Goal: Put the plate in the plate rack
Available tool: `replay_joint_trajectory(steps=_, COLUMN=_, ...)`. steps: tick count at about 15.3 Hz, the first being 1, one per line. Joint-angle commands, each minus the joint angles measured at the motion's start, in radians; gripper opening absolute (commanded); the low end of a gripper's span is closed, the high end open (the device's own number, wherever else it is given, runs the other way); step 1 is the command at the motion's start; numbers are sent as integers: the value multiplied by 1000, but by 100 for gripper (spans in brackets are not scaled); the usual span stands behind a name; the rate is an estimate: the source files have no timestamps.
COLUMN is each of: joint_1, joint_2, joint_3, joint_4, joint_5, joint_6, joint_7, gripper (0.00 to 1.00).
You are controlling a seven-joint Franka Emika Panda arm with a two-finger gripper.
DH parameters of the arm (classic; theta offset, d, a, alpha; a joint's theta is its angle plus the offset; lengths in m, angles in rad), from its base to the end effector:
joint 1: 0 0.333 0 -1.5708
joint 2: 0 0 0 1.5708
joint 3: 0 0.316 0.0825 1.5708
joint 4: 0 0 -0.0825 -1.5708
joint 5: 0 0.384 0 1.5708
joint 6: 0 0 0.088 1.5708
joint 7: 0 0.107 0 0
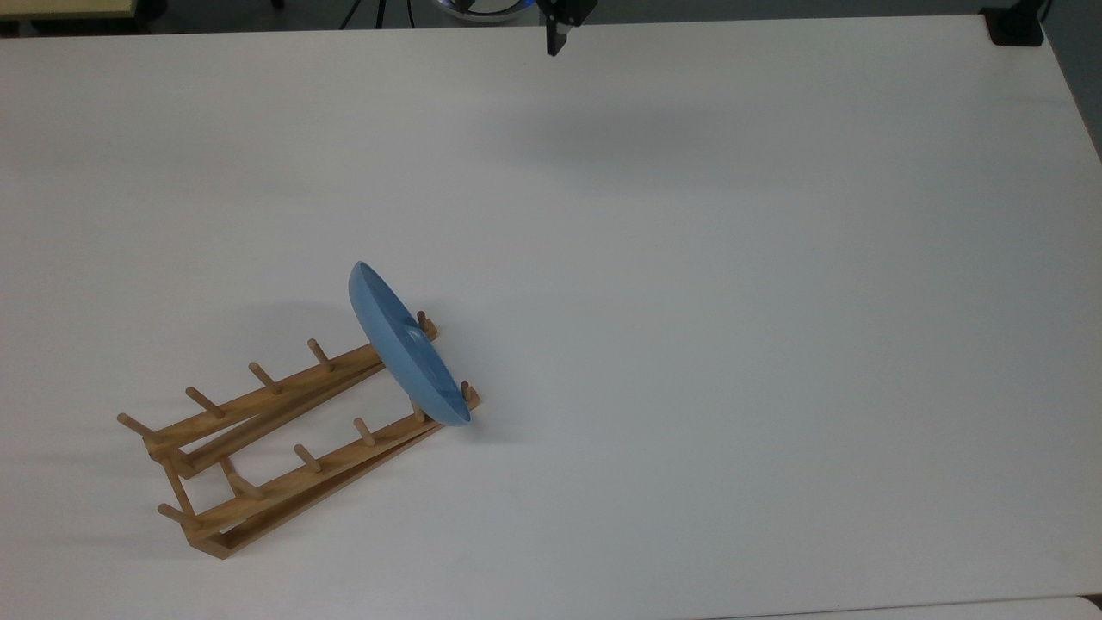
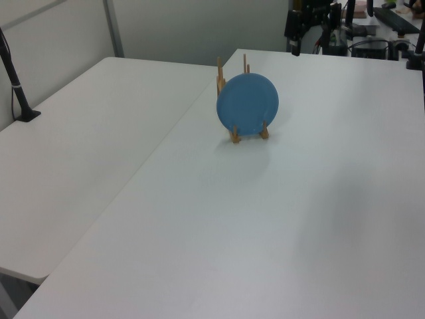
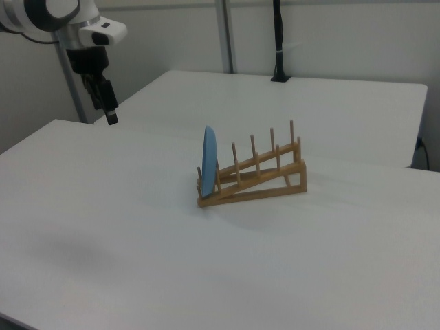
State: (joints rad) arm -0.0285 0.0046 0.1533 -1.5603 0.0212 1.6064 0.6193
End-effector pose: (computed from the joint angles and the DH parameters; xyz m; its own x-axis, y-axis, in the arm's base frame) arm 0.5552 0.0717 0.6302 0.8796 -0.4752 0.0211 -0.4741 -0.8795 -0.0419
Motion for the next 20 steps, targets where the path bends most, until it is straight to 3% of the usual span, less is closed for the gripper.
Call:
replay_joint_trajectory(steps=1, joint_1=-27, joint_2=-31, joint_3=-8, joint_4=-27, joint_5=25, joint_6=-11, joint_7=-339, gripper=100)
replay_joint_trajectory(steps=6, joint_1=-79, joint_2=-23, joint_3=-8, joint_4=-29, joint_5=29, joint_6=16, joint_7=-712, gripper=100)
replay_joint_trajectory(steps=8, joint_1=-82, joint_2=-18, joint_3=-35, joint_4=-29, joint_5=28, joint_6=56, joint_7=-776, gripper=100)
replay_joint_trajectory(steps=10, joint_1=-67, joint_2=-17, joint_3=-70, joint_4=-27, joint_5=26, joint_6=95, joint_7=-767, gripper=100)
replay_joint_trajectory(steps=16, joint_1=-28, joint_2=-6, joint_3=-74, joint_4=-32, joint_5=17, joint_6=96, joint_7=-756, gripper=100)
replay_joint_trajectory(steps=20, joint_1=42, joint_2=-6, joint_3=-144, joint_4=-30, joint_5=16, joint_6=96, joint_7=-734, gripper=100)
